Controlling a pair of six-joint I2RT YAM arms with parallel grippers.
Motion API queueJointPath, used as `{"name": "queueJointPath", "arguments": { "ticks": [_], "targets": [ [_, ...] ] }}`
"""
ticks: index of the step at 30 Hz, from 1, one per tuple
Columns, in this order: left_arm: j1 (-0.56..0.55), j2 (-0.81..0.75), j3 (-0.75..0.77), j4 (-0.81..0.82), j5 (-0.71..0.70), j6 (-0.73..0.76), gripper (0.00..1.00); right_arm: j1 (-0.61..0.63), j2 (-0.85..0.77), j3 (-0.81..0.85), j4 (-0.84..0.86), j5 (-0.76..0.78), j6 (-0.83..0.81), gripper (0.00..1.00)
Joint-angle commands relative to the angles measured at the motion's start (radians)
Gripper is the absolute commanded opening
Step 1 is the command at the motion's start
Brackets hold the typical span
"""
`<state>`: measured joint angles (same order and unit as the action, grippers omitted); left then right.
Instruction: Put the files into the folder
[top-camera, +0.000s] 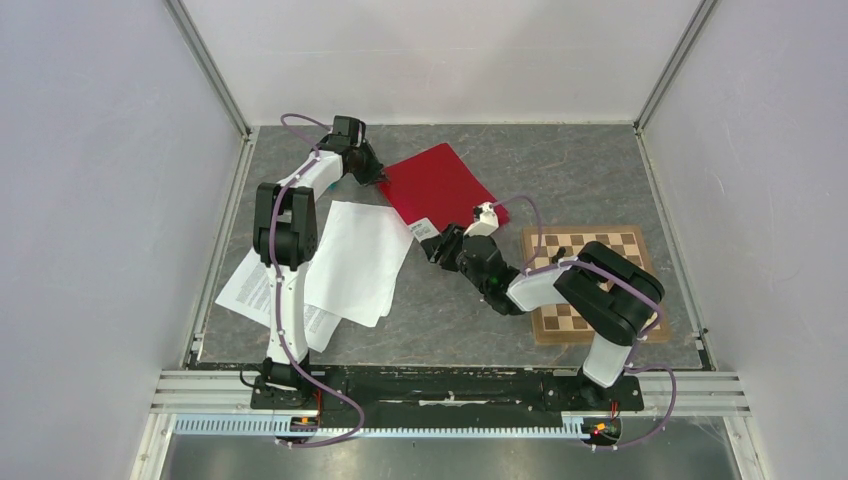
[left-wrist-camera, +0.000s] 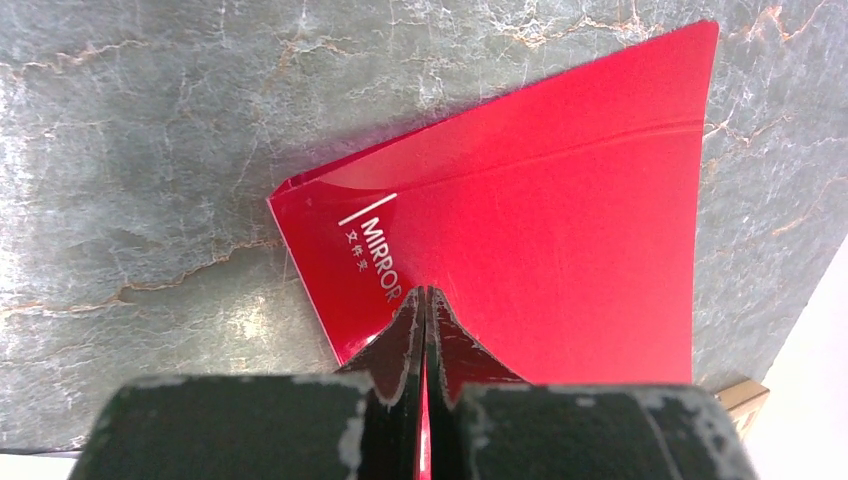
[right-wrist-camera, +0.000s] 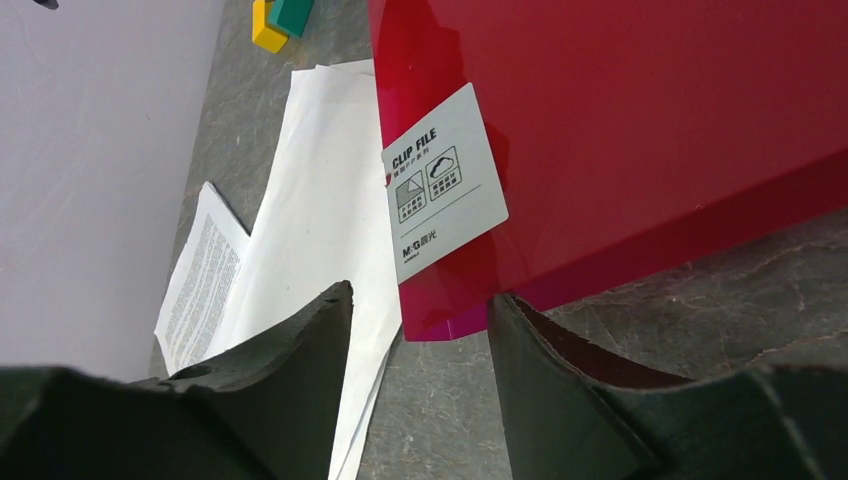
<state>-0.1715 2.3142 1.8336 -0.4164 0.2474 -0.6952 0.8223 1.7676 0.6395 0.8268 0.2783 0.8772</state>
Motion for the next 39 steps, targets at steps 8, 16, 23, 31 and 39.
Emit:
{"name": "queueJointPath", "arguments": {
  "ticks": [8, 16, 23, 31, 39],
  "targets": [
    [0.018, 0.031, 0.012, -0.012, 0.105, -0.049, 0.02, -0.017, -0.011, 0.108, 0.087, 0.046, -0.042, 0.53],
    [0.040, 0.049, 0.004, 0.001, 0.209, -0.064, 0.02, -0.080, 0.041, 0.092, 0.200, -0.047, 0.102, 0.43],
    [0.045, 0.066, 0.003, 0.002, 0.259, -0.063, 0.02, -0.120, 0.115, 0.123, 0.244, -0.118, 0.221, 0.38],
    [0.046, 0.074, 0.004, 0.016, 0.292, -0.075, 0.02, -0.144, 0.138, 0.139, 0.225, -0.123, 0.203, 0.15],
    [0.046, 0.036, 0.028, 0.033, 0.331, -0.104, 0.02, -0.147, 0.112, 0.128, 0.183, -0.121, 0.105, 0.00]
  ]
}}
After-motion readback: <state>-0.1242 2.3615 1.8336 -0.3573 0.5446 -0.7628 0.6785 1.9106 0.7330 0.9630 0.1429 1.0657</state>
